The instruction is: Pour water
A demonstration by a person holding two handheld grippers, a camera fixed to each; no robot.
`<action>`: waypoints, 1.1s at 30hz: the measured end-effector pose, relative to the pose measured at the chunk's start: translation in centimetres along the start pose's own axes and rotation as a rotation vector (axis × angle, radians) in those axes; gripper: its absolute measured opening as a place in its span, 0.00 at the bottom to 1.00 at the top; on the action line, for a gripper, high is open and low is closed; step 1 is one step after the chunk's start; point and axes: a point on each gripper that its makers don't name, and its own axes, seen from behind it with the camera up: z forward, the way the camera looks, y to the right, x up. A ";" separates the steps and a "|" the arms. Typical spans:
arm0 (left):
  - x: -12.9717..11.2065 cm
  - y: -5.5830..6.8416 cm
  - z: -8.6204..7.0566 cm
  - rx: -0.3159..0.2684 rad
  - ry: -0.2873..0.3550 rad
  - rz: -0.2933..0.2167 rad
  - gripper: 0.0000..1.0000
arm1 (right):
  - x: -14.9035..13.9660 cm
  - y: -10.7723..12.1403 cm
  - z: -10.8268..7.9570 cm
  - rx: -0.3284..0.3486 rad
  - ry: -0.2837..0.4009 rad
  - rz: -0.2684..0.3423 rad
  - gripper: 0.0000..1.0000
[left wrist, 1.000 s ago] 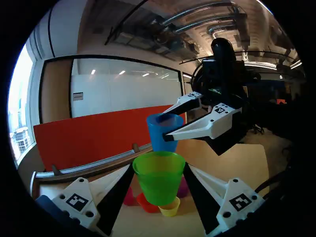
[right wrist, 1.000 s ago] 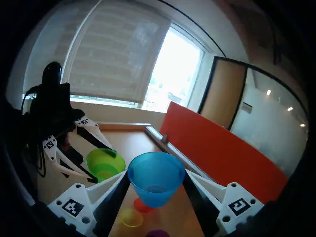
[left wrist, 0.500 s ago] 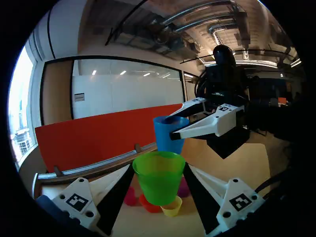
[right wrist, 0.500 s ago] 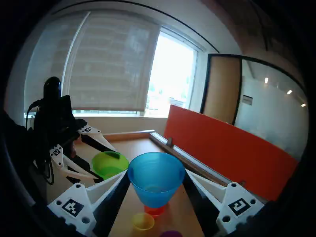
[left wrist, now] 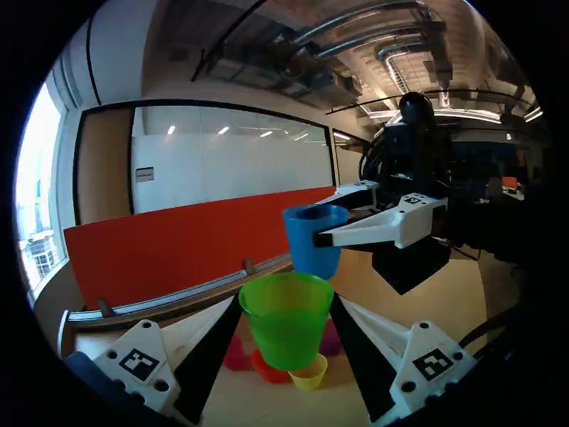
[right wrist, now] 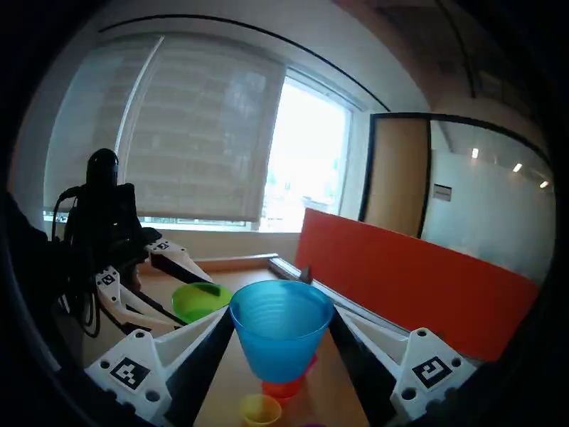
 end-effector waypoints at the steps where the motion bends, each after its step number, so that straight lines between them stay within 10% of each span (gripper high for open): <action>1: 0.0 0.0 0.0 -0.001 0.000 -0.002 0.88 | -0.1 0.0 0.0 0.000 0.004 0.002 0.93; 33: -6.4 1.9 0.9 -0.054 -0.176 0.001 0.88 | -8.5 -2.7 -1.8 0.076 -0.114 0.031 0.93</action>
